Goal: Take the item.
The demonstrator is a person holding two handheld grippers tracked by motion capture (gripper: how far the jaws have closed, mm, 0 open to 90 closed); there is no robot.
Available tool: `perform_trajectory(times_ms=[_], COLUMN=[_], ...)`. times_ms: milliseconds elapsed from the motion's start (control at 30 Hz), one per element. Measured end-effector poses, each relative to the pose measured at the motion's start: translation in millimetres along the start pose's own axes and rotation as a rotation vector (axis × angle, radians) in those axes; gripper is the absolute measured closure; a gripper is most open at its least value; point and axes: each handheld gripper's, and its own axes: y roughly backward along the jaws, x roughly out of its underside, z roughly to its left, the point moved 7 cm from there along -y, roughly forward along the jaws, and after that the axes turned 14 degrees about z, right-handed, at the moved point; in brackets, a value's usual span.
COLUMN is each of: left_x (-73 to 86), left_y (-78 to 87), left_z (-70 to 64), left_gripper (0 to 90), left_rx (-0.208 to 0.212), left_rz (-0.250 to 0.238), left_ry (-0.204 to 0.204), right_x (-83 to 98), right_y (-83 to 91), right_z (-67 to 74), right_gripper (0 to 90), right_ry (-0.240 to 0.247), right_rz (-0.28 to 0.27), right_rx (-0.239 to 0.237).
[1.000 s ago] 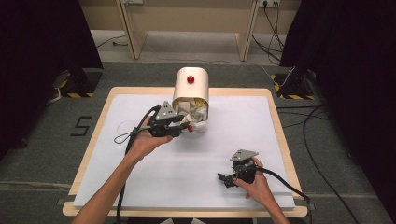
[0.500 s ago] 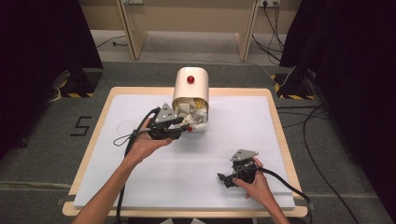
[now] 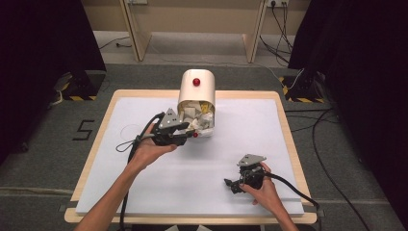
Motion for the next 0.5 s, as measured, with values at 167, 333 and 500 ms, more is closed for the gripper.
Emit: perform_trajectory(times_ms=[167,333,500], left_x=[0.8,1.4,2.7], left_y=[0.4,0.8,1.2], left_z=[-1.1,-2.1,-4.0], left_gripper=[62.9,62.2,61.9], left_rx=[0.005,0.005,0.005], left_rz=[0.001,0.003,0.003], left_ry=[0.001,0.0,-0.005], right_x=[0.0,0.0,0.0], right_y=[0.0,0.0,0.0], right_z=[0.0,0.0,0.0], right_gripper=[0.5,0.5,0.5], right_ry=[0.0,0.0,0.0], right_rz=[0.0,0.0,0.0], right_rx=[0.0,0.0,0.0])
